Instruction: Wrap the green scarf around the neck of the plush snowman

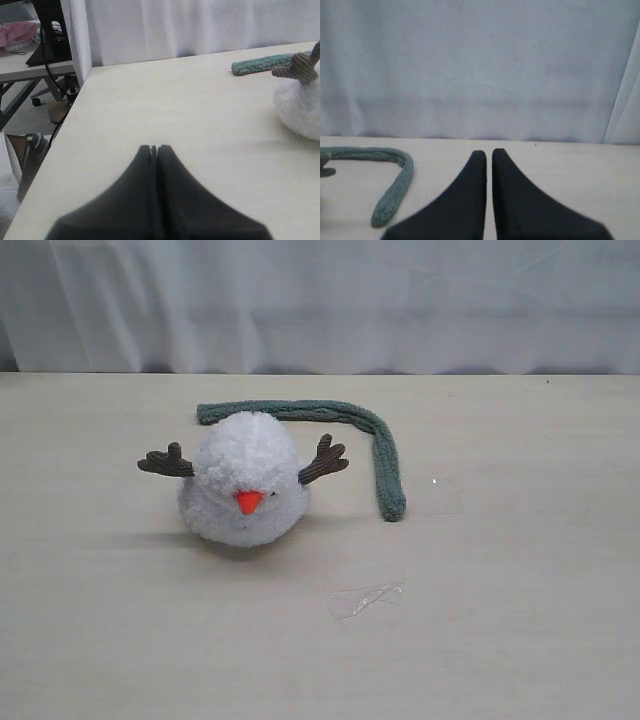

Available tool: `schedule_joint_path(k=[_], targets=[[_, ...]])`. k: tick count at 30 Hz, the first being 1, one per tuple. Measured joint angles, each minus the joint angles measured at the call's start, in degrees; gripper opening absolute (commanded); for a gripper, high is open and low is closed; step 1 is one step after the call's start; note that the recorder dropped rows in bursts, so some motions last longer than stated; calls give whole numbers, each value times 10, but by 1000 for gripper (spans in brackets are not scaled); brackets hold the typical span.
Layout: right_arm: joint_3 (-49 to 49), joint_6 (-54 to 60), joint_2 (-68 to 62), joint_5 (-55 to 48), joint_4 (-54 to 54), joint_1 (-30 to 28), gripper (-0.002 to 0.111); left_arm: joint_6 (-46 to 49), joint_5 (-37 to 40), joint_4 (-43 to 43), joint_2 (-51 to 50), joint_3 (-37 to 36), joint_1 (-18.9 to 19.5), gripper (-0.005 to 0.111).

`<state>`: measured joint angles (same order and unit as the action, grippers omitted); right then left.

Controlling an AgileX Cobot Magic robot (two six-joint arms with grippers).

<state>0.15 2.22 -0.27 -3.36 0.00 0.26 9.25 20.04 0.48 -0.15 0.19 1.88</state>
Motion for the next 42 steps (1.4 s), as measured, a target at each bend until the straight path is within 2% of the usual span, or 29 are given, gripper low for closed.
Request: schedule_joint_path(k=[4,9,12,14,15,20,23,28,31,33,37,39,42], targets=[[0,-22,0,80,14,0,4,0,0,0,0,0,0,0],[0,-124,0,205,80,0,4,0,0,0,0,0,0,0],[0,-149,1,273,92,0,5,0,0,0,0,0,0,0],[0,-154,1,318,93,0,10,0,0,0,0,0,0,0],[0,-159,1,328,94,0,22,0,0,0,0,0,0,0],[95,-166,-38,246,98,0,66,0,0,0,0,0,0,0],[160,-166,-94,206,96,0,84,0,0,0,0,0,0,0],[273,-166,-203,99,32,0,85,0,0,0,0,0,0,0],[368,-166,-322,-39,0,0,85,0,0,0,0,0,0,0],[404,-166,-392,-81,0,0,85,0,0,0,0,0,0,0],[436,-153,-501,-98,0,0,85,0,0,0,0,0,0,0],[456,-117,-576,-106,34,0,85,0,0,0,0,0,0,0],[528,-2,-713,-179,146,0,85,0,0,0,0,0,0,0]])
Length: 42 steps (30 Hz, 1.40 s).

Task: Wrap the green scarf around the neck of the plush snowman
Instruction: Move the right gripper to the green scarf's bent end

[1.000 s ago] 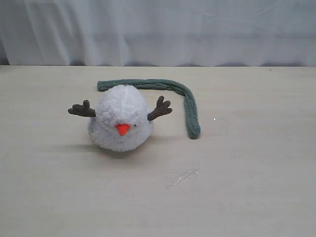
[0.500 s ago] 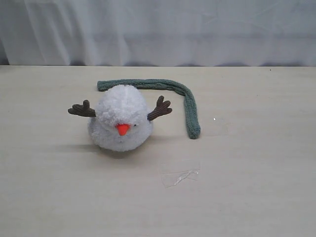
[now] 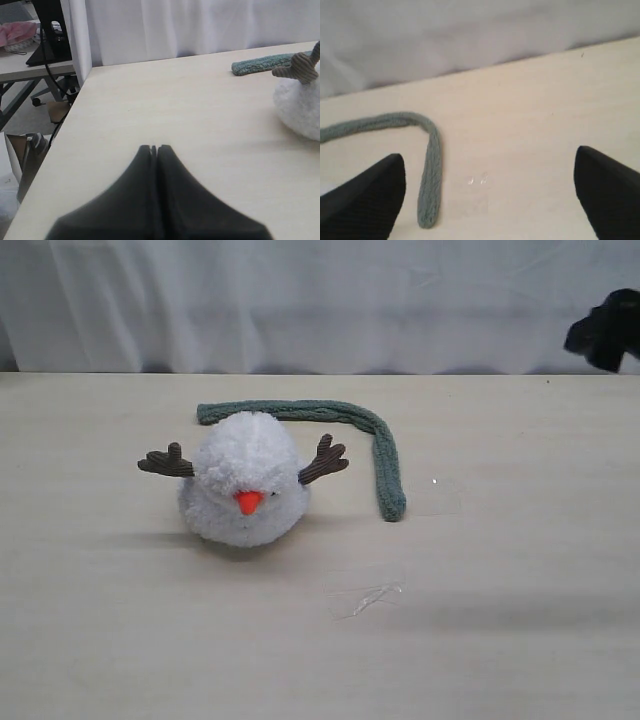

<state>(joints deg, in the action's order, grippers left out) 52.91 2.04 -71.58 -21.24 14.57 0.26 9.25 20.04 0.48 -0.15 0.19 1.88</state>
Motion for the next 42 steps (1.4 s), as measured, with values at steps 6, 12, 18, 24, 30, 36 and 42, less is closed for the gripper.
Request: schedule_joint_path(k=[6,12,18,24,30,36,42], targets=[[139,223,-203,-127,209,2,85,0,0,0,0,0,0,0],[245,278,-369,-146,232,57,85,0,0,0,0,0,0,0],[324,269,-473,-151,226,74,81,0,0,0,0,0,0,0],[381,268,-544,-149,215,78,81,0,0,0,0,0,0,0],[432,262,-596,-149,209,79,81,0,0,0,0,0,0,0],[445,258,-623,-128,193,88,78,0,0,0,0,0,0,0],[450,258,-640,-95,178,100,53,0,0,0,0,0,0,0]])
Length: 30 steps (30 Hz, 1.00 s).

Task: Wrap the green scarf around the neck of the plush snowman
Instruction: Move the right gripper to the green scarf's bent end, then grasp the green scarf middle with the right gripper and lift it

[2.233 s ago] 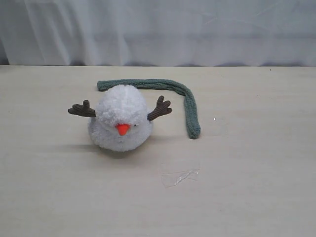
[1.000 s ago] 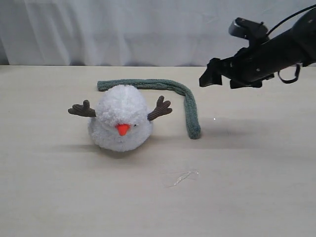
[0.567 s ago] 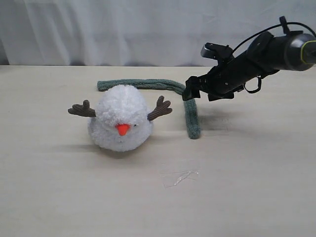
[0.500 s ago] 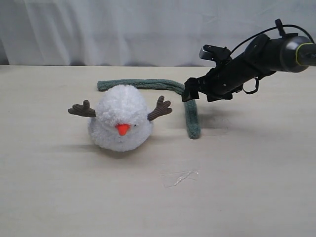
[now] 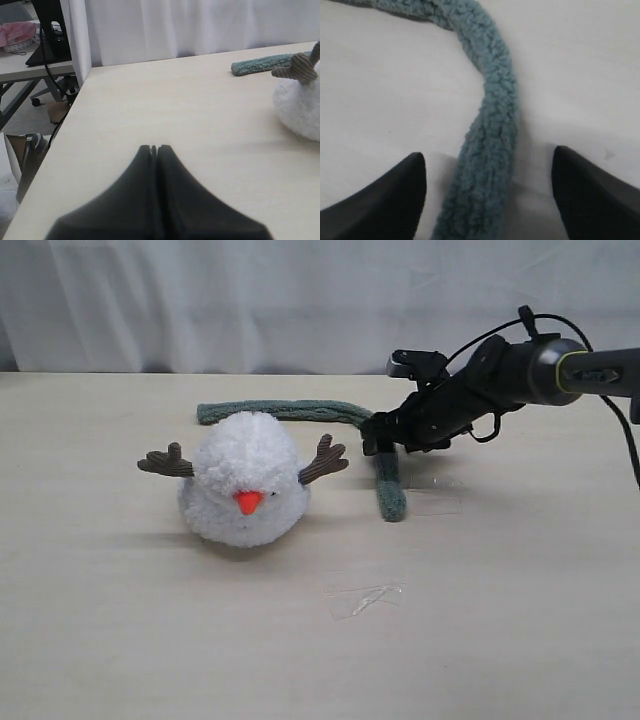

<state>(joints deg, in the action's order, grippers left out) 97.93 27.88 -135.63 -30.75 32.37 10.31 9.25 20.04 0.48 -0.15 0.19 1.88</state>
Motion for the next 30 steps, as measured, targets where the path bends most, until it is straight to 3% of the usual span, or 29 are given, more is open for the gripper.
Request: schedule_joint_path(k=[5,10,22,30], targets=[[3,0,-7,15,-19,11,32,0,0,0,0,0,0,0],[5,0,-10,12,-25,14,4,0,-1,0,0,0,0,0],[0,0,22,-42,-61,15,4,0,-1,0,0,0,0,0],[-1,0,126,-76,-93,17,4,0,-1,0,0,0,0,0]])
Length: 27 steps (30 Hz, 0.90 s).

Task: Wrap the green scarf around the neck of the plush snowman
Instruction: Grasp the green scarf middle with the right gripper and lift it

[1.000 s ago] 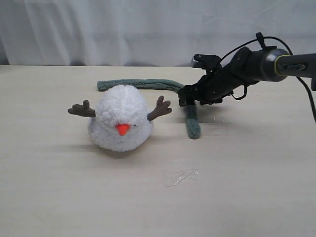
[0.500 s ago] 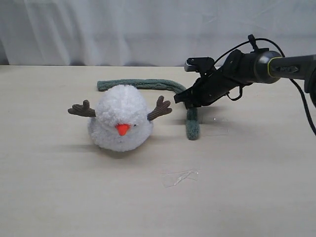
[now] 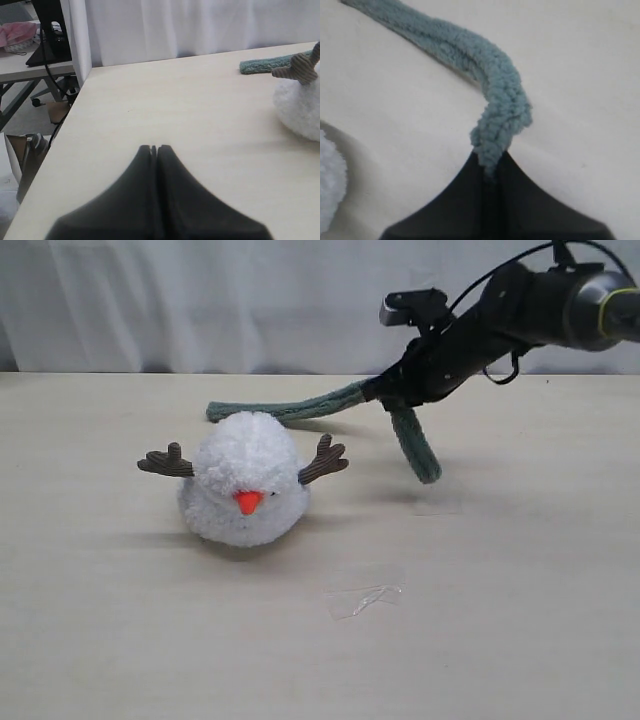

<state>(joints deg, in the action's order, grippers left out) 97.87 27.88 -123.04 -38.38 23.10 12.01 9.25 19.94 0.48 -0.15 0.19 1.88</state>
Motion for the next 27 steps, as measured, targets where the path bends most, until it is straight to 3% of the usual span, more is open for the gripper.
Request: schedule_joint_path(k=[12,27], targets=[[0,-16,180,-38,-9,8,4,0,0,0,0,0,0,0],[0,-15,353,-52,-13,167,4,0,0,0,0,0,0,0]])
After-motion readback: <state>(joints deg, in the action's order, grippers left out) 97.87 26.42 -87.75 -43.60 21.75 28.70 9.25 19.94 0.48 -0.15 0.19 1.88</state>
